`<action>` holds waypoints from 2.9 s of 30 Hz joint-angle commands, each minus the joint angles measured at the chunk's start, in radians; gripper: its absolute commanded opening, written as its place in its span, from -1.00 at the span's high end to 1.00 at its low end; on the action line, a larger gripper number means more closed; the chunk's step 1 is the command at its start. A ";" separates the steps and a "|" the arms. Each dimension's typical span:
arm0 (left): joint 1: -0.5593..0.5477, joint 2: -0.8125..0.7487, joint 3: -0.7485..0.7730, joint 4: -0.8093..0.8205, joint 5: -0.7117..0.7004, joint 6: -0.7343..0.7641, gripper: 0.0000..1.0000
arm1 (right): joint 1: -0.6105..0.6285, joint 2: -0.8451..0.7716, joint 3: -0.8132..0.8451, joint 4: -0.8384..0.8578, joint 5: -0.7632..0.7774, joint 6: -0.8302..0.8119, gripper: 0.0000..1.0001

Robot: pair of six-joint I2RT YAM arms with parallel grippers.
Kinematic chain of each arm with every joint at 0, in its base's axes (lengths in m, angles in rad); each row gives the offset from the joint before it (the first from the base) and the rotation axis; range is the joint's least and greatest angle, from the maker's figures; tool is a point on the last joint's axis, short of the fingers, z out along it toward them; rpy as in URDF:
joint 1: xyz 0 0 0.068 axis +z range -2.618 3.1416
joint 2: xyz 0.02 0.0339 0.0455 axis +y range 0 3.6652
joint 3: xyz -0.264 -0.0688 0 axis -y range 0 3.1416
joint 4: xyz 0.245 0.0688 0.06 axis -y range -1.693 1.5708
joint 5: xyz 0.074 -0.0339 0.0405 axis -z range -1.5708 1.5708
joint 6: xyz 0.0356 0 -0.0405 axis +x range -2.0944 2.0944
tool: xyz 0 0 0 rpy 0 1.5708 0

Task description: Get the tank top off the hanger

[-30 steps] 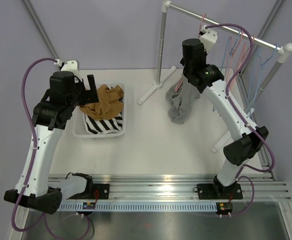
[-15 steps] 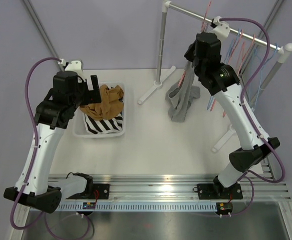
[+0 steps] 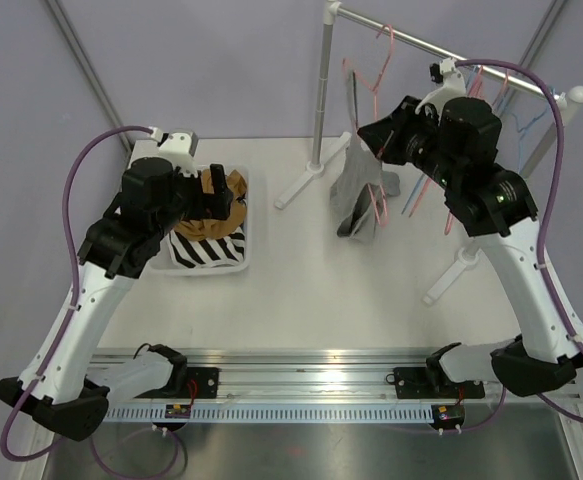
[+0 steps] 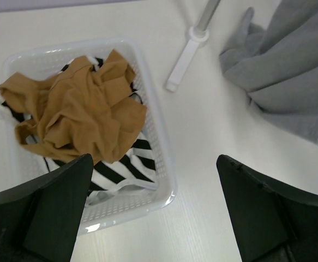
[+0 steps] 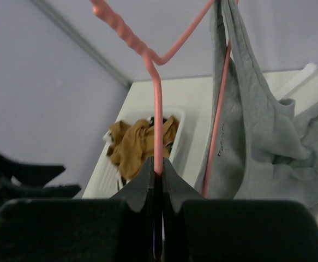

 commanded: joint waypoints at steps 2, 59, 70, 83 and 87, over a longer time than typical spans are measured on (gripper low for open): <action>-0.054 -0.100 -0.080 0.223 0.090 -0.015 -0.98 | -0.002 -0.138 -0.148 0.061 -0.369 -0.008 1.00; -0.094 -0.062 -0.156 0.287 -0.187 -0.082 1.00 | 0.297 -0.264 -0.512 0.204 -0.564 -0.175 1.00; 0.004 0.035 -0.093 0.176 -0.229 -0.168 1.00 | 0.296 -0.503 -0.758 0.342 -0.633 -0.221 1.00; -0.058 0.009 -0.175 0.455 0.792 -0.013 1.00 | 0.296 -0.389 -0.929 1.243 -0.293 -0.094 0.96; -0.141 -0.028 -0.168 0.389 0.746 0.083 1.00 | 0.296 -0.292 -0.907 1.567 -0.175 -0.152 1.00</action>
